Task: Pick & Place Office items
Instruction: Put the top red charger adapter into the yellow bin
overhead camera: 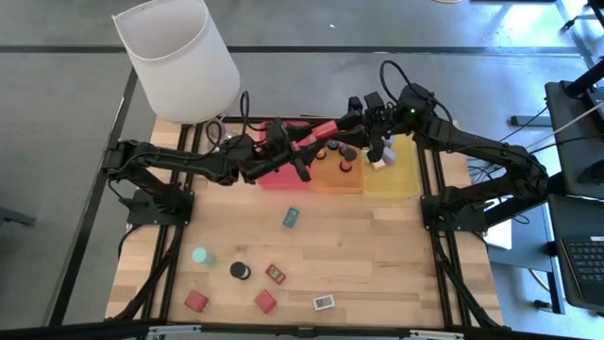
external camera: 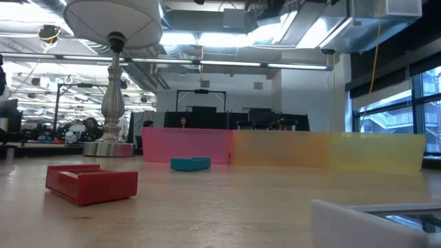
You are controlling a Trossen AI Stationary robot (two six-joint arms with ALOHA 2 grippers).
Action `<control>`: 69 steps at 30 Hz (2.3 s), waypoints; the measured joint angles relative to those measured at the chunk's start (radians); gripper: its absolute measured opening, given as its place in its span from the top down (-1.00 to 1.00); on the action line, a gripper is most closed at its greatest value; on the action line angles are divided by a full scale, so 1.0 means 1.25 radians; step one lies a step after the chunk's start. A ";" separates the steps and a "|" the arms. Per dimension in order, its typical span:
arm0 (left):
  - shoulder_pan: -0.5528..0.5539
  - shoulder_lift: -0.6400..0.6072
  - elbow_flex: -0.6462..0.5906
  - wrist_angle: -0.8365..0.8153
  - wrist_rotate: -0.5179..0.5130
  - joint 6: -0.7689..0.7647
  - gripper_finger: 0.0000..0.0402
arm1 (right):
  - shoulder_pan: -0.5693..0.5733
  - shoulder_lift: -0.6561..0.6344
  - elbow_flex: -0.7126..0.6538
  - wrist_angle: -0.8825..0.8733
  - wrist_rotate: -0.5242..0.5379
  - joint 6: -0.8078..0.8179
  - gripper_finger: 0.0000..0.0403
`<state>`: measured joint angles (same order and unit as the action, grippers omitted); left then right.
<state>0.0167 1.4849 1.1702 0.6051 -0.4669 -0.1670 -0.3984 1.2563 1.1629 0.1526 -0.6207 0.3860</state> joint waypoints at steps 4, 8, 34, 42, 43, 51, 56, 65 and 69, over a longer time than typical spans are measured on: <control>0.001 0.000 0.000 -0.027 -0.054 -0.002 -0.28 | -0.057 -0.023 0.000 -0.132 -0.010 -0.002 0.40; 0.001 0.000 0.000 -0.111 -0.144 -0.016 -0.35 | -0.121 -0.053 0.000 -0.352 -0.019 -0.057 0.40; 0.003 0.000 0.000 -0.368 -0.192 -0.226 -0.32 | -0.179 -0.063 -0.350 -0.723 0.381 -0.081 0.40; 0.010 0.000 0.000 -0.368 -0.197 -0.227 -0.32 | -0.179 -0.063 -0.413 -0.638 0.424 -0.042 0.40; 0.010 0.000 0.000 -0.368 -0.197 -0.227 -0.31 | -0.179 -0.063 -0.418 -0.634 0.428 -0.041 0.40; 0.003 0.000 0.000 -0.368 -0.197 -0.227 -0.31 | -0.179 -0.065 -0.459 -0.596 0.428 -0.022 0.40; 0.002 0.000 0.000 -0.368 -0.169 -0.227 -0.31 | -0.178 -0.066 -0.469 -0.582 0.425 -0.004 0.28; 0.002 -0.001 0.000 -0.475 0.000 -0.348 -0.31 | -0.178 -0.063 -0.474 -0.539 0.429 -0.027 0.11; 0.002 -0.001 0.000 -0.586 0.156 -0.436 -0.30 | -0.178 -0.063 -0.473 -0.517 0.442 -0.063 0.10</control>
<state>0.0196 1.4841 1.1698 -0.1280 -0.2713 -0.7126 -0.6212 1.1774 0.5719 -0.4932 -0.0680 0.3073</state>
